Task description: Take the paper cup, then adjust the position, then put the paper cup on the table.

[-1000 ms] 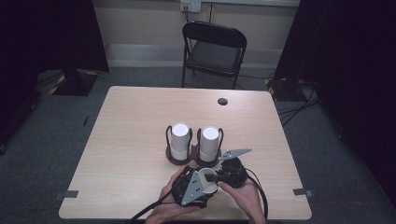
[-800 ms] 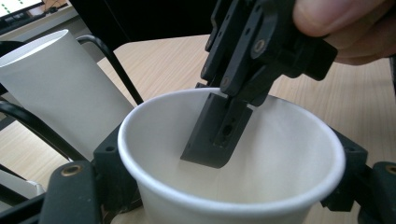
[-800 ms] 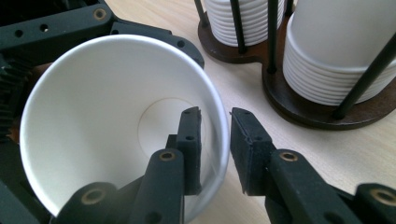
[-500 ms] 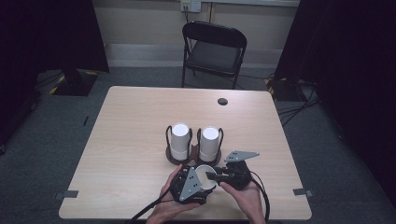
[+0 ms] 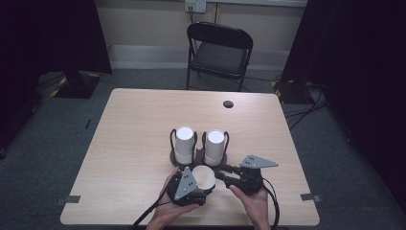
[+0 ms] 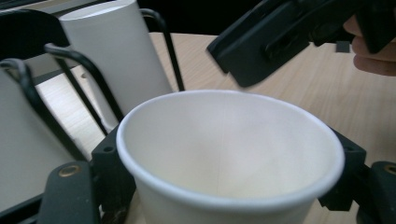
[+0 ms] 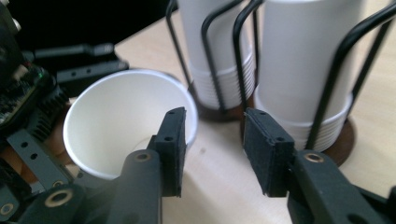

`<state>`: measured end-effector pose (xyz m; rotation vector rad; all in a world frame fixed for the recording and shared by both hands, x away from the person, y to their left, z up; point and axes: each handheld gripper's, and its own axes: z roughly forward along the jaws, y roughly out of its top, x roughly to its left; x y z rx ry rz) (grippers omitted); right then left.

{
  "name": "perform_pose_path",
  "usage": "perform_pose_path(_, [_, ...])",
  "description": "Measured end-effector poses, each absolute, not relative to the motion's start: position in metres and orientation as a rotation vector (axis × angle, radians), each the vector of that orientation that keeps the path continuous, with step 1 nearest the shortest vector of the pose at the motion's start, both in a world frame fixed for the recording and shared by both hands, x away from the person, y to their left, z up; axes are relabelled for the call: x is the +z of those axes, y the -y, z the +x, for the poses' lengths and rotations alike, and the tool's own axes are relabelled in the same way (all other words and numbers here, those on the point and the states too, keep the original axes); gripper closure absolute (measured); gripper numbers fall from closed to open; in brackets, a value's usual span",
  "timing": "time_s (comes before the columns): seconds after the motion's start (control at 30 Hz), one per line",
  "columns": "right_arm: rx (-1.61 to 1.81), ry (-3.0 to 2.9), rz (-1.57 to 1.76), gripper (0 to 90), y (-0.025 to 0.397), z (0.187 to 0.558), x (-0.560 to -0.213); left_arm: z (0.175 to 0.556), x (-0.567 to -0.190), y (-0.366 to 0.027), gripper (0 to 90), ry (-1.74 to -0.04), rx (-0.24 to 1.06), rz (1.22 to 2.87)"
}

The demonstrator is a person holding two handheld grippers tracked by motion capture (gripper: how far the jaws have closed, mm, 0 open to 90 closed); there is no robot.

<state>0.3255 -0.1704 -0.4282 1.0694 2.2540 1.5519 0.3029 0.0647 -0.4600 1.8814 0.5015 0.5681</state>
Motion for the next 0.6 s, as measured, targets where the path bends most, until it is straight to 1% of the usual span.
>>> perform_pose_path(0.1, [1.549,-2.159,1.058,52.3,0.176,0.324,-0.43,0.303,-0.459,-0.069,23.5,-0.538,0.568,1.86])
perform_pose_path(0.23, [1.561,-2.065,1.085,47.1,0.186,0.324,-0.435,0.304,-0.456,-0.076,23.6,-0.56,0.584,1.845])
perform_pose_path(0.4, [1.535,-1.989,1.131,43.0,0.199,0.323,-0.446,0.307,-0.452,-0.089,23.6,-0.603,0.56,1.822])
perform_pose_path(0.6, [1.509,-1.927,1.174,40.4,0.21,0.322,-0.457,0.31,-0.449,-0.104,23.5,-0.623,0.54,1.78])
